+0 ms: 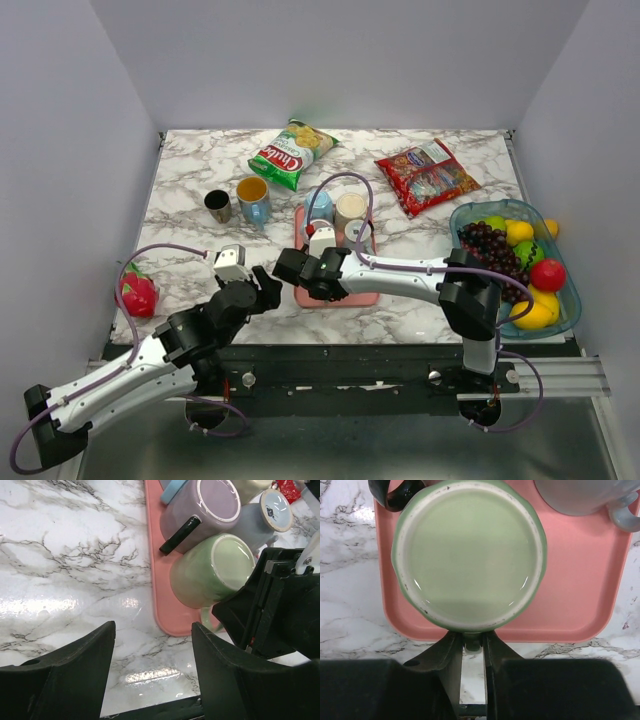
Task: Turn the mug right side up
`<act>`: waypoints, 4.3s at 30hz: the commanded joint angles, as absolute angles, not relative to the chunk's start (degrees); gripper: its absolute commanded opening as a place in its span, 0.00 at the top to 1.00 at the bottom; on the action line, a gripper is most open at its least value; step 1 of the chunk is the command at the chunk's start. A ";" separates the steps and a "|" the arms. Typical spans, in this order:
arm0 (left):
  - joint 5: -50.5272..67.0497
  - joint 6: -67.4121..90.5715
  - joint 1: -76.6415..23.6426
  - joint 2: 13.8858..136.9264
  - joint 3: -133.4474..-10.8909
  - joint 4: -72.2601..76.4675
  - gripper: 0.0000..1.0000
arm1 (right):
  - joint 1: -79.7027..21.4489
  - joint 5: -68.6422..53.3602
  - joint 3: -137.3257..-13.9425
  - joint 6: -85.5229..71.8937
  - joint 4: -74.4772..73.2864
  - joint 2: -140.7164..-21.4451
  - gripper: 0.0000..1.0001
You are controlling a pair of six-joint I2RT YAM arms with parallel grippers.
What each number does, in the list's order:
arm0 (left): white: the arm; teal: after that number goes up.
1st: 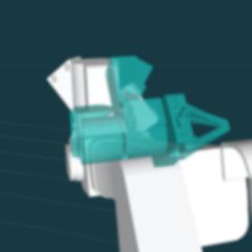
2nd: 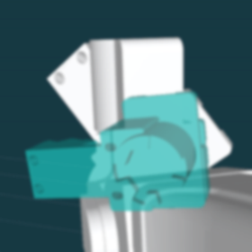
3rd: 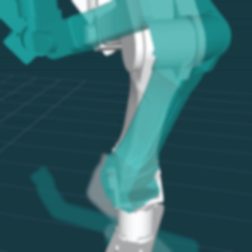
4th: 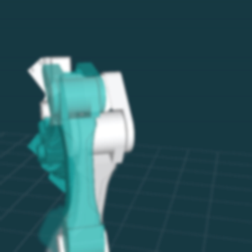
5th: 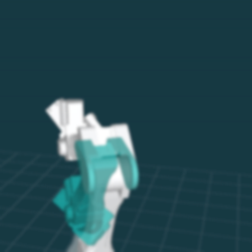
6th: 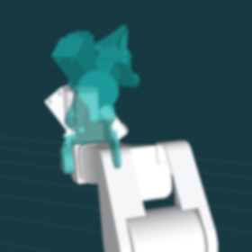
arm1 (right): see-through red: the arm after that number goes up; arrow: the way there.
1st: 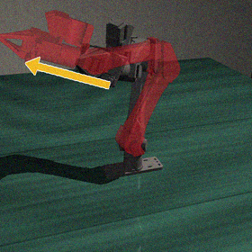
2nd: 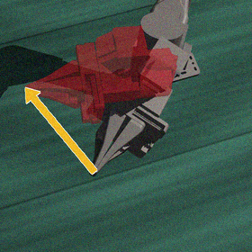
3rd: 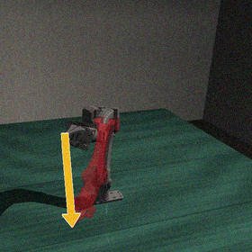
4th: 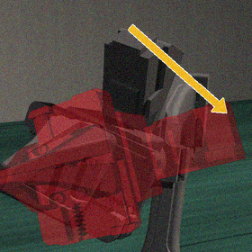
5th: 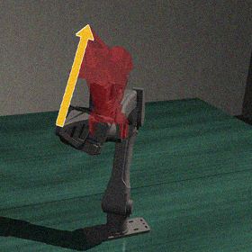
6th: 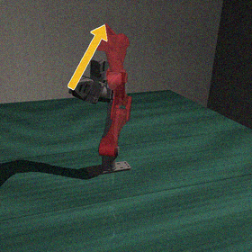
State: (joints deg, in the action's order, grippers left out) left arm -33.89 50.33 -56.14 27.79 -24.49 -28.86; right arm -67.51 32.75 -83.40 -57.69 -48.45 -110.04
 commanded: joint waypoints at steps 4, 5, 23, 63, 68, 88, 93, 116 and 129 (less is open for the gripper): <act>-36.12 49.83 -56.25 24.53 -23.38 -27.95 0.29 | -66.89 35.16 -81.30 -55.37 -46.06 -110.75 0.99; -35.86 49.75 -56.34 24.00 -23.20 -27.60 0.29 | -67.06 34.90 -80.17 -55.02 -45.36 -108.92 0.99; -25.32 47.64 -56.34 19.69 -24.34 -22.68 0.22 | -67.06 18.55 -60.13 -59.15 -20.22 -79.73 0.99; 6.51 54.93 -56.43 29.61 -28.48 23.54 0.03 | -65.92 13.01 -58.62 -50.80 2.99 -53.09 0.99; 3.17 57.12 -56.42 30.50 -27.69 27.06 0.20 | -66.01 10.12 -58.19 -51.33 4.30 -52.65 0.99; 0.44 56.87 -56.34 35.95 -30.67 33.57 0.67 | -66.01 6.15 -54.15 -52.56 7.47 -51.86 0.99; -1.23 52.30 -56.34 36.38 -31.90 32.61 1.00 | -65.74 7.47 -51.95 -52.65 6.07 -50.54 0.99; -45.36 29.62 -46.73 48.51 -58.00 -32.68 1.00 | -65.65 28.91 -49.14 -53.09 -25.13 -44.21 0.00; -26.19 30.76 -7.04 65.38 -59.69 -34.12 1.00 | -64.60 31.73 -52.28 -52.12 -33.92 -48.07 0.00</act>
